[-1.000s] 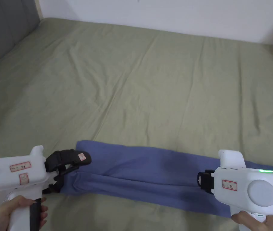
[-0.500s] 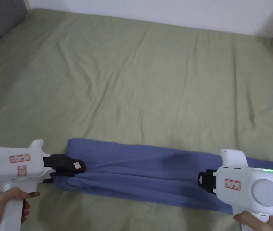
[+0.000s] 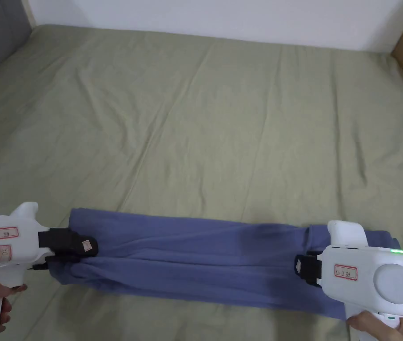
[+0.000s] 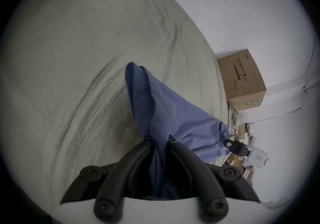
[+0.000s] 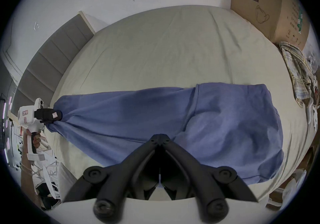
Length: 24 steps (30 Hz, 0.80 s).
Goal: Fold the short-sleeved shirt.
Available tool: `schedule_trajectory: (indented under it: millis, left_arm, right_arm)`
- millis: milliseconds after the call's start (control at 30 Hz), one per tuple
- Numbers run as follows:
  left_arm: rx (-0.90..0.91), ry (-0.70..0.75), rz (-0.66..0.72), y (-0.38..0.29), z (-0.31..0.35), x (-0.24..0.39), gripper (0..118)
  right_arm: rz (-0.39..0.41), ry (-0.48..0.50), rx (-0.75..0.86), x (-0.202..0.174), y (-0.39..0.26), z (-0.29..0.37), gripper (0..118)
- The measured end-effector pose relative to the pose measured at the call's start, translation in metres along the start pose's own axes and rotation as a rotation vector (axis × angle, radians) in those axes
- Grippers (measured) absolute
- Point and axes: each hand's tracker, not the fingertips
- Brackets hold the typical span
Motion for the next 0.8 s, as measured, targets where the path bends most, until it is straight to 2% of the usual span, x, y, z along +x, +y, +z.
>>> schedule_trajectory:
  millis: [200, 333, 533, 600, 700, 733, 767, 800]
  left_arm:
    - [0.06, 0.05, -0.215, -0.004, 0.02, 0.092, 8]
    - [0.058, 0.072, -0.421, -0.012, 0.005, 0.162, 8]
    - [-0.056, 0.029, -0.652, -0.052, -0.071, 0.252, 8]
    - [-0.112, 0.032, -0.693, -0.066, -0.101, 0.269, 8]
    - [-0.155, -0.002, -0.672, -0.08, -0.141, 0.281, 10]
    - [-0.189, -0.005, -0.654, -0.083, -0.152, 0.282, 14]
    - [-0.215, -0.01, -0.651, -0.087, -0.161, 0.282, 24]
    - [-0.234, -0.023, -0.655, -0.089, -0.169, 0.283, 49]
  right_arm:
    - [-0.034, 0.0, 0.013, 0.019, -0.006, 0.012, 0]
    - [-0.076, 0.002, 0.031, 0.036, -0.009, 0.019, 0]
    - [-0.14, 0.007, 0.062, 0.066, -0.016, 0.032, 0]
    - [-0.164, 0.007, 0.069, 0.076, -0.019, 0.037, 0]
    - [-0.185, 0.0, 0.079, 0.091, -0.022, 0.042, 0]
    - [-0.194, -0.007, 0.08, 0.096, -0.023, 0.043, 0]
    - [-0.2, -0.011, 0.08, 0.1, -0.025, 0.044, 0]
    - [-0.209, -0.011, 0.082, 0.105, -0.026, 0.045, 0]
